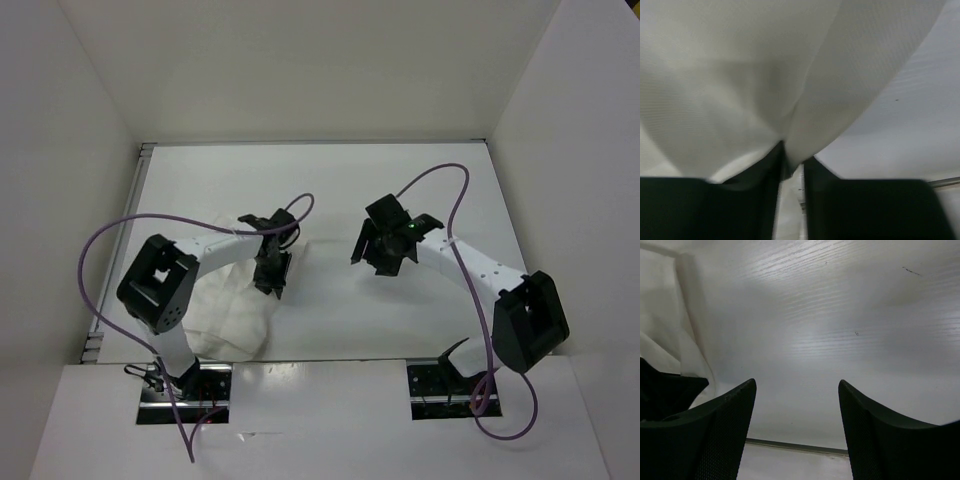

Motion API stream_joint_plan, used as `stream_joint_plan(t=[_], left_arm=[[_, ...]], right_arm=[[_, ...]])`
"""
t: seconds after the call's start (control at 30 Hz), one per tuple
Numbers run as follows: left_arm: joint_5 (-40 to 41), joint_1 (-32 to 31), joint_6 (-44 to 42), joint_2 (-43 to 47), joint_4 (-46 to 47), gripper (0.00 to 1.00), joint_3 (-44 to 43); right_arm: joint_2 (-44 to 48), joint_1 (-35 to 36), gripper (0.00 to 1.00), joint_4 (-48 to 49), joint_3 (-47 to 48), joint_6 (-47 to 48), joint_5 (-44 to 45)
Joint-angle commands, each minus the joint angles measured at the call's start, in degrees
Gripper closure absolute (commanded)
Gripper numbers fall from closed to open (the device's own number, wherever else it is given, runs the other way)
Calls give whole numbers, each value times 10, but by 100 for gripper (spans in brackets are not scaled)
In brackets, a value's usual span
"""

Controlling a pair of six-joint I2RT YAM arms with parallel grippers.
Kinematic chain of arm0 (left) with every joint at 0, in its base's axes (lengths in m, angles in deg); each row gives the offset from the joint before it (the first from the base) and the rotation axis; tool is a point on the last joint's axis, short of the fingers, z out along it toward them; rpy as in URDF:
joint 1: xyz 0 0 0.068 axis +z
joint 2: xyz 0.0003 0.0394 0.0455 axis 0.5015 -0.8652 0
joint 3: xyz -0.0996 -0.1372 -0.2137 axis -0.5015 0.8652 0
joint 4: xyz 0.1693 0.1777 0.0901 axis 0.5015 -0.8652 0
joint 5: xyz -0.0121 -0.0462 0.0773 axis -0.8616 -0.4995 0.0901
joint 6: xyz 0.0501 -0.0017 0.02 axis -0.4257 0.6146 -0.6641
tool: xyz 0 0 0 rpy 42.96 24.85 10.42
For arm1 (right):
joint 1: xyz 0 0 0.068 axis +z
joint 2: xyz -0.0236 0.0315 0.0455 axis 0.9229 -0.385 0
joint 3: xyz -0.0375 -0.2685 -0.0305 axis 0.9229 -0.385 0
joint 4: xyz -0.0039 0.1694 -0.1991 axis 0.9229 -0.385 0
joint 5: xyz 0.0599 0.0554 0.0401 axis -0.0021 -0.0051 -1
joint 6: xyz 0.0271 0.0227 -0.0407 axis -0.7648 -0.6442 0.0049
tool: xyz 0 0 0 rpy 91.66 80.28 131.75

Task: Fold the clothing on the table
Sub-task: Move the skirt to the center of the board

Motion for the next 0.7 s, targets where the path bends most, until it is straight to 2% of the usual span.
stream_joint_plan(t=[0.0, 0.03, 0.07, 0.17, 0.2, 0.3, 0.33, 0.43, 0.57, 0.67], left_arm=[[38, -34, -15, -31, -22, 80, -33], [44, -35, -15, -39, -22, 92, -44], [49, -43, -15, -39, -22, 100, -89], [27, -74, -35, -21, -36, 100, -202], [-16, -80, -47, -16, -36, 100, -300], [-83, -86, -69, -8, -31, 100, -441], [-94, -86, -75, -8, -31, 100, -515], [-104, -53, -68, 2, -50, 100, -589], [-141, -26, -62, 59, -11, 100, -548], [-121, 26, -41, 93, 9, 100, -443]], right_arm=[[26, -17, 28, 20, -4, 7, 4], [32, -17, 28, 20, -4, 7, 4], [32, -23, 28, 20, -4, 7, 9], [56, -30, 28, 8, 3, 7, 35], [73, -30, 28, -6, 10, 7, 56], [106, -65, 28, -18, 17, 7, 92], [131, -85, 28, -18, 22, 14, 102], [187, -133, 28, -18, 23, 25, 112], [251, -197, 28, -18, -5, 31, 100], [274, -231, 28, -12, -23, 44, 84]])
